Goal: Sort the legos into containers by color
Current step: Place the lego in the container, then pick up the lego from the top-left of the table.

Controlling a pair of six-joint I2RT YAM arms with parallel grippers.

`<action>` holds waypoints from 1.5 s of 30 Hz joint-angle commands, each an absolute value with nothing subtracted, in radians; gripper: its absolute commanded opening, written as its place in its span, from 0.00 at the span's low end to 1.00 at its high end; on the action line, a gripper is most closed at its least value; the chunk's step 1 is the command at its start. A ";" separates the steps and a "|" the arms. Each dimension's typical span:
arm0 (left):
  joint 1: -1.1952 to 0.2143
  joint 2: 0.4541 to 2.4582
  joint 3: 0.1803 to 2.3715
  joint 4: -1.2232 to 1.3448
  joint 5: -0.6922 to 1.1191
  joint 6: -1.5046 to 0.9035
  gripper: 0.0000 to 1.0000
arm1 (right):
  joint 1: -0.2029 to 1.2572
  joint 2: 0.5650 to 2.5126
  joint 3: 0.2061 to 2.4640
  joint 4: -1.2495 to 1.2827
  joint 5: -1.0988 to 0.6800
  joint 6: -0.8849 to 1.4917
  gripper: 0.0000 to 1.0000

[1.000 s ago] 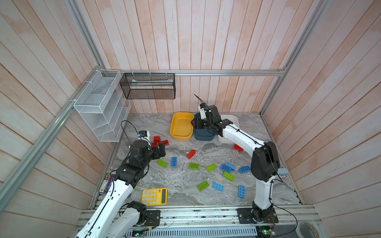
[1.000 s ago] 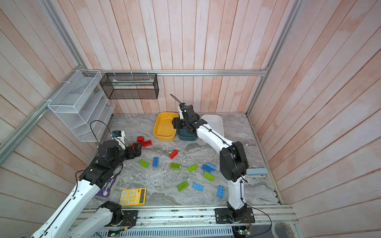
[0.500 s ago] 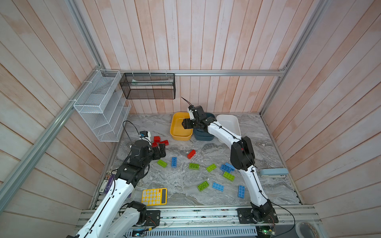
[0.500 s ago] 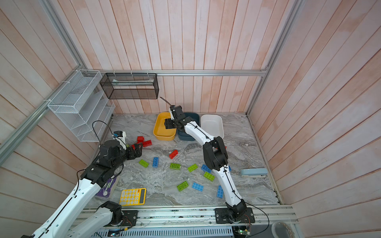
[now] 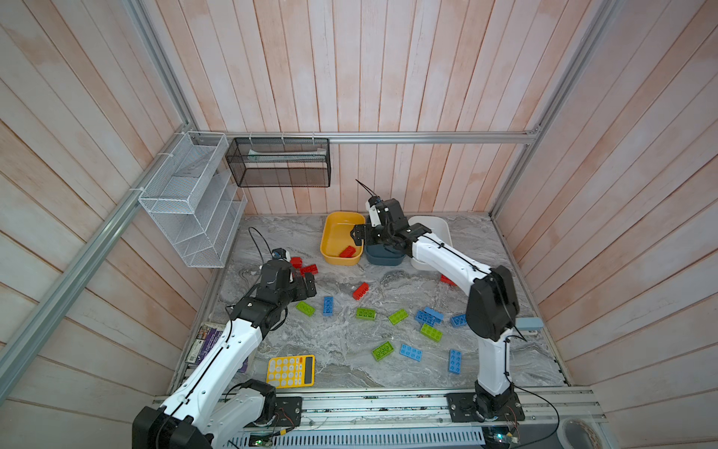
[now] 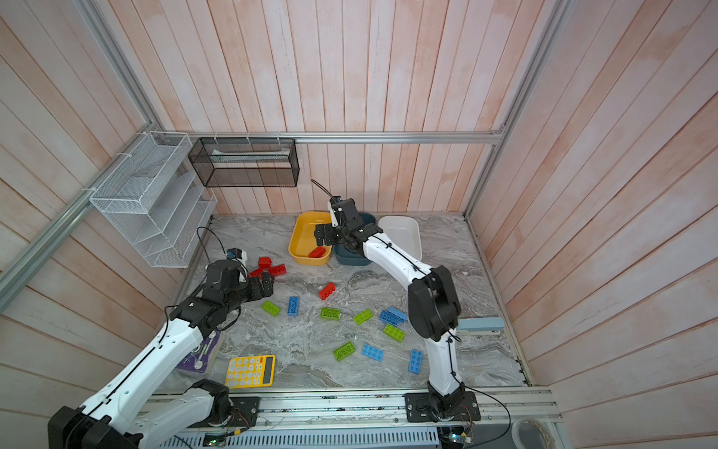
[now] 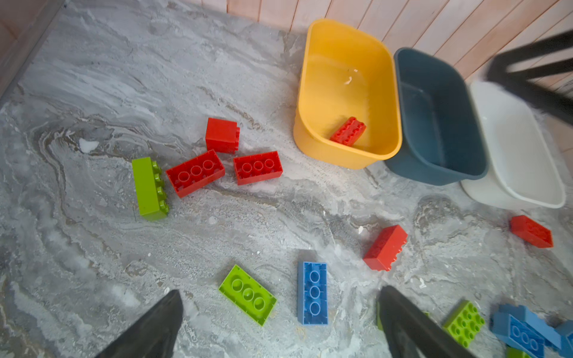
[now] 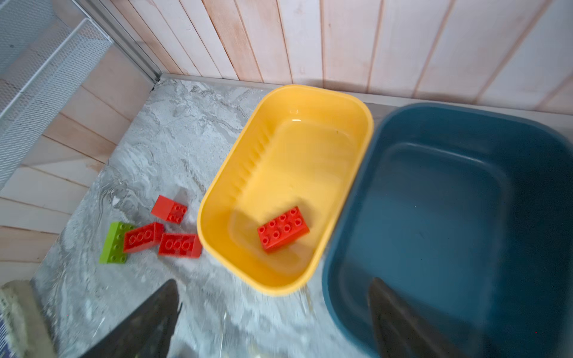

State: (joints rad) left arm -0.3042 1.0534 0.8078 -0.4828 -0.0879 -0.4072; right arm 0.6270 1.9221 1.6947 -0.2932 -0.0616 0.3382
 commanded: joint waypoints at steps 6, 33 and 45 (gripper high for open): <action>-0.308 1.240 0.905 -0.497 -0.165 -0.498 1.00 | 0.636 1.365 1.085 -0.038 -0.010 0.420 0.96; -0.306 1.884 1.199 -0.374 -0.256 -0.494 0.97 | 0.641 1.168 0.517 0.384 0.100 0.476 0.97; -0.305 2.014 1.302 -0.375 -0.307 -0.480 0.90 | 0.640 1.191 0.491 0.421 0.114 0.468 0.95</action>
